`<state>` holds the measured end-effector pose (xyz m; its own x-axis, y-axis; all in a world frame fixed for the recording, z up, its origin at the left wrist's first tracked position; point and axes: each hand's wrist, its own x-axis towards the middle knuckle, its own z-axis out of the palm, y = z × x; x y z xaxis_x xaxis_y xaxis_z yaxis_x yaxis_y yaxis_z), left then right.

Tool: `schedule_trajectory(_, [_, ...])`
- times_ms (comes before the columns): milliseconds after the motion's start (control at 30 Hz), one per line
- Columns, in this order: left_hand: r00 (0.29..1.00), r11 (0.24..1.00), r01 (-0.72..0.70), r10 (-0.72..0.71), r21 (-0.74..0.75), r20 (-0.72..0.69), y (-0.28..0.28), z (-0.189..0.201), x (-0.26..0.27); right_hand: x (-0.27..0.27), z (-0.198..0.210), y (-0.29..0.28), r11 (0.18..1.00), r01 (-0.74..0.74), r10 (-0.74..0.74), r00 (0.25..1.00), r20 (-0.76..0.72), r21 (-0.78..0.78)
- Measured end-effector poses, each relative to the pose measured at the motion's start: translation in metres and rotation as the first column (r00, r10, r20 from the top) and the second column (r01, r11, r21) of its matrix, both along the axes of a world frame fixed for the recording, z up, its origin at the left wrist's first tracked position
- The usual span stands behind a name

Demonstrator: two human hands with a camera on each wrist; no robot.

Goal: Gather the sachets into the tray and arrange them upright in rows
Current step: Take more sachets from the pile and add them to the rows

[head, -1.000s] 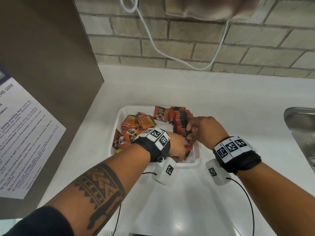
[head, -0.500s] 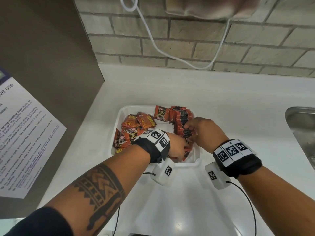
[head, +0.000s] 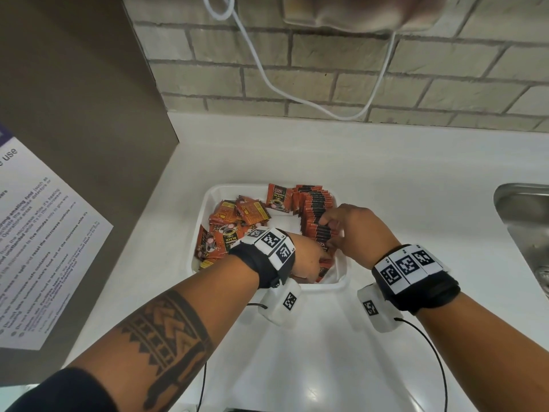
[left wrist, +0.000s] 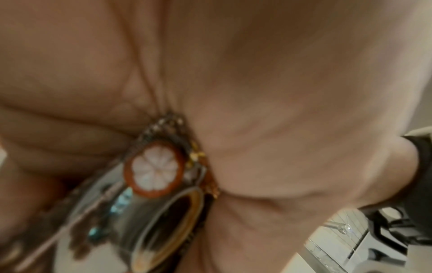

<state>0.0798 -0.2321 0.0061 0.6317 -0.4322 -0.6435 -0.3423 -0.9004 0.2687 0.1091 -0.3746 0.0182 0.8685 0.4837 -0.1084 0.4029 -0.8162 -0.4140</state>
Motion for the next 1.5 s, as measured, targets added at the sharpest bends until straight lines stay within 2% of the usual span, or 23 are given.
schedule_trajectory(267, [1.0,1.0,0.005,-0.005,-0.019,0.027,0.005,0.002,-0.004,-0.01,-0.001,-0.003,1.0,-0.004,0.004,1.0,0.024,0.001])
schedule_trajectory(433, [0.999,0.998,-0.039,0.038,-0.049,-0.025,0.016,0.009,-0.002,-0.008,0.0,-0.006,1.0,0.014,-0.014,1.0,0.028,0.024])
schedule_trajectory(667, [0.998,0.999,-0.046,0.045,-0.013,-0.048,0.017,0.006,-0.003,-0.004,0.004,-0.007,0.998,0.023,-0.024,0.999,0.023,0.065])
schedule_trajectory(800, [0.995,0.992,-0.091,0.087,-0.086,-0.043,0.023,0.011,-0.003,-0.004,0.012,-0.009,0.991,0.03,-0.034,0.999,0.022,0.133])
schedule_trajectory(933, [0.978,0.961,-0.209,0.202,-0.18,-0.057,0.05,0.019,-0.002,-0.004,0.027,-0.009,0.973,0.058,-0.071,0.996,0.047,0.224])
schedule_trajectory(1000, [0.946,0.895,-0.324,0.312,-0.307,-0.088,0.069,0.02,-0.002,-0.008,0.035,-0.003,0.955,0.083,-0.091,0.996,0.013,0.284])
schedule_trajectory(1033, [0.914,0.818,-0.403,0.385,-0.41,-0.129,0.079,0.019,-0.003,-0.01,0.039,0.002,0.945,0.093,-0.091,0.996,-0.022,0.314])
schedule_trajectory(1133, [0.785,0.468,-0.567,0.556,-0.678,-0.273,0.096,0.019,-0.007,-0.011,0.048,0.024,0.919,0.107,-0.049,0.986,-0.158,0.38])
schedule_trajectory(1167, [0.757,0.379,-0.575,0.583,-0.725,-0.296,0.099,0.02,-0.008,-0.009,0.05,0.032,0.917,0.102,-0.03,0.982,-0.187,0.386])
schedule_trajectory(1233, [0.73,0.257,-0.555,0.606,-0.791,-0.315,0.101,0.023,-0.009,-0.003,0.053,0.048,0.925,0.076,-0.004,0.982,-0.189,0.372])
schedule_trajectory(1333, [0.708,0.135,-0.536,0.609,-0.833,-0.357,0.107,0.028,-0.008,0.01,0.061,0.065,0.933,0.078,-0.015,0.984,-0.18,0.353])
schedule_trajectory(1500, [0.661,0.072,-0.554,0.644,-0.83,-0.385,0.124,0.031,-0.005,0.029,0.075,0.086,0.915,0.13,-0.075,0.985,-0.154,0.382])
